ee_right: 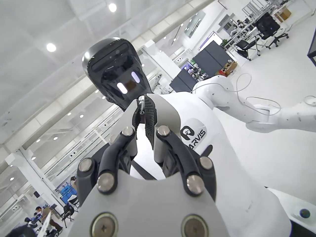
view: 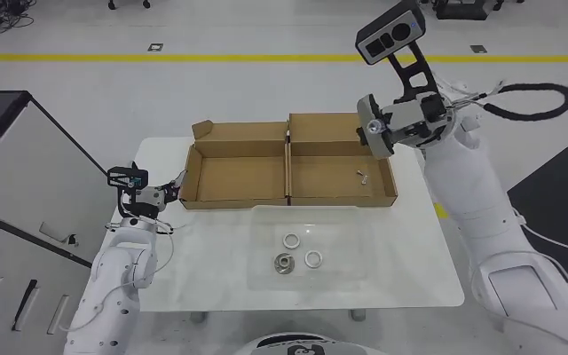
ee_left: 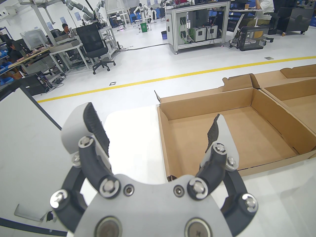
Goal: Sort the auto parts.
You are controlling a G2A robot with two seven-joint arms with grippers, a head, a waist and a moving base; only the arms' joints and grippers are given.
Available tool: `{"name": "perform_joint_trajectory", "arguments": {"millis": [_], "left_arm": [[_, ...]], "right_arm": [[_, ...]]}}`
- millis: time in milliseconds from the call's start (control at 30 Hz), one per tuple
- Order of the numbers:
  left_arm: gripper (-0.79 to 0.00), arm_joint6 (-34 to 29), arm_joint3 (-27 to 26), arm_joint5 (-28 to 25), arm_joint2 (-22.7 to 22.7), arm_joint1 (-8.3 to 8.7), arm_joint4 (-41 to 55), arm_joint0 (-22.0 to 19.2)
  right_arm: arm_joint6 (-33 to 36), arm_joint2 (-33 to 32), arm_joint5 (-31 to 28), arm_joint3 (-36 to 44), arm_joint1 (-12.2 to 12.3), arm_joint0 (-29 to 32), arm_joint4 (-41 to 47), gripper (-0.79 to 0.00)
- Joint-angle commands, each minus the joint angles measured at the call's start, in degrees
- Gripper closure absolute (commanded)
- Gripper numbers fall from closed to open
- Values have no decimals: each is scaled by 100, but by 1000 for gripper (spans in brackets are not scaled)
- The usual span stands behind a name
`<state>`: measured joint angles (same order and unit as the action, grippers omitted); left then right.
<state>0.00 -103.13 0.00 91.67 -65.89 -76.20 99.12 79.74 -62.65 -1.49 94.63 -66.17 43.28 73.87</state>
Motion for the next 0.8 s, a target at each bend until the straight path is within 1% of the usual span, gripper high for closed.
{"name": "perform_joint_trajectory", "arguments": {"millis": [0, 100, 267, 333, 500, 767], "left_arm": [[-785, 0, 0, 0, 0, 0, 0, 0], [-785, 0, 0, 0, 0, 0, 0, 0], [-785, 0, 0, 0, 0, 0, 0, 0], [-785, 0, 0, 0, 0, 0, 0, 0], [-785, 0, 0, 0, 0, 0, 0, 0], [-785, 0, 0, 0, 0, 0, 0, 0]], "right_arm": [[0, -21, 13, 11, -8, 17, -3, 0], [26, -43, 6, 23, -33, 62, 112, 0], [90, -36, -12, 14, -106, 162, 640, 0], [96, -23, -13, 21, -147, 219, 991, 0], [125, -37, 72, -9, -198, 215, 1118, 0], [125, -37, 72, -9, -198, 215, 1118, 0]]}}
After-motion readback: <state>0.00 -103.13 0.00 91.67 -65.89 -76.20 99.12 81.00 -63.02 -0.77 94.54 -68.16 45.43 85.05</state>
